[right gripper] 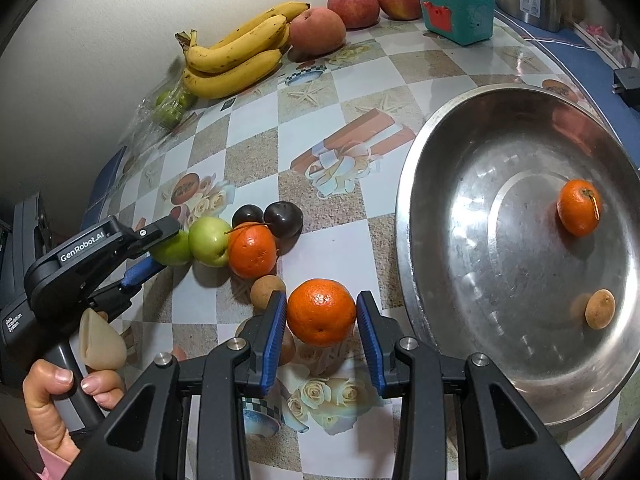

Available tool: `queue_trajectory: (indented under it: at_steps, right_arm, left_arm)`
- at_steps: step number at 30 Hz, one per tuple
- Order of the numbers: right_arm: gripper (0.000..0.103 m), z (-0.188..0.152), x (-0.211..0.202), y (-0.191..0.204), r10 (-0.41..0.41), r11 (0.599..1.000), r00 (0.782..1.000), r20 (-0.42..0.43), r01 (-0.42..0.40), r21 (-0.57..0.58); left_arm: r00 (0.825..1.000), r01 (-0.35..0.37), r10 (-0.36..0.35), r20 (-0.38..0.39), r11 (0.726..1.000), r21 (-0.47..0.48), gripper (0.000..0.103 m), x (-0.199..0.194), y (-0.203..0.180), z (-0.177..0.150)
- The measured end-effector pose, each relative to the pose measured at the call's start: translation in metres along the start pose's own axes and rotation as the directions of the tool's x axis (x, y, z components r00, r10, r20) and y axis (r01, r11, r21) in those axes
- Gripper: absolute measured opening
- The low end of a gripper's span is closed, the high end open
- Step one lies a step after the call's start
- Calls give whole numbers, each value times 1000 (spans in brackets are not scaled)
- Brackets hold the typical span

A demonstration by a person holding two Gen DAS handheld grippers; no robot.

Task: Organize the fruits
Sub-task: 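Lift the orange with the right tool while the left tool regrasps the green pear, then carry the orange over the steel bowl and open the right tool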

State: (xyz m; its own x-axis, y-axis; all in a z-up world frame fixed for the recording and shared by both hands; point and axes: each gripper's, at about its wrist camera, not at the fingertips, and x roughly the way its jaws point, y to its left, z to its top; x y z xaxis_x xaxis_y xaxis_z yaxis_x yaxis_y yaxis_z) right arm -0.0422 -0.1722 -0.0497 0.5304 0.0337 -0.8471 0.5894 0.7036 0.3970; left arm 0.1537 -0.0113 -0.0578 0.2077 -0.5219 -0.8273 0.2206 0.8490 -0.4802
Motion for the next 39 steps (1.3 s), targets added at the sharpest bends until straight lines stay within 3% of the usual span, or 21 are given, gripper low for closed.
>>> queue_trajectory:
  at_steps: [6, 16, 27, 30, 33, 36, 39]
  right_arm:
    - [37, 0, -2, 1, 10, 1000, 1000, 1, -10, -5]
    - [37, 3, -23, -8, 33, 999, 998, 50, -34, 23]
    - [37, 8, -56, -70, -86, 976, 988, 129, 58, 210]
    - [37, 7, -61, -90, -140, 956, 981, 132, 99, 276]
    - [37, 5, -70, -113, -193, 931, 971, 142, 135, 340]
    - [37, 2, -75, -129, -203, 913, 969, 143, 135, 385]
    - [37, 1, -75, -137, -214, 903, 967, 139, 141, 406]
  left_arm:
    - [1000, 17, -17, 4, 999, -34, 48, -8, 5, 1]
    - [998, 28, -28, 62, 1000, -1, 48, -40, -11, 7]
    - [996, 50, -56, 72, 995, 83, 48, -54, -47, -8]
    - [995, 74, -82, 63, 989, 127, 36, -54, -64, -17]
    - [993, 95, -106, 52, 979, 180, 36, -55, -82, -25]
    - [995, 76, -88, 43, 968, 237, 36, -51, -98, -34]
    - [997, 59, -70, 42, 972, 226, 36, -49, -94, -34]
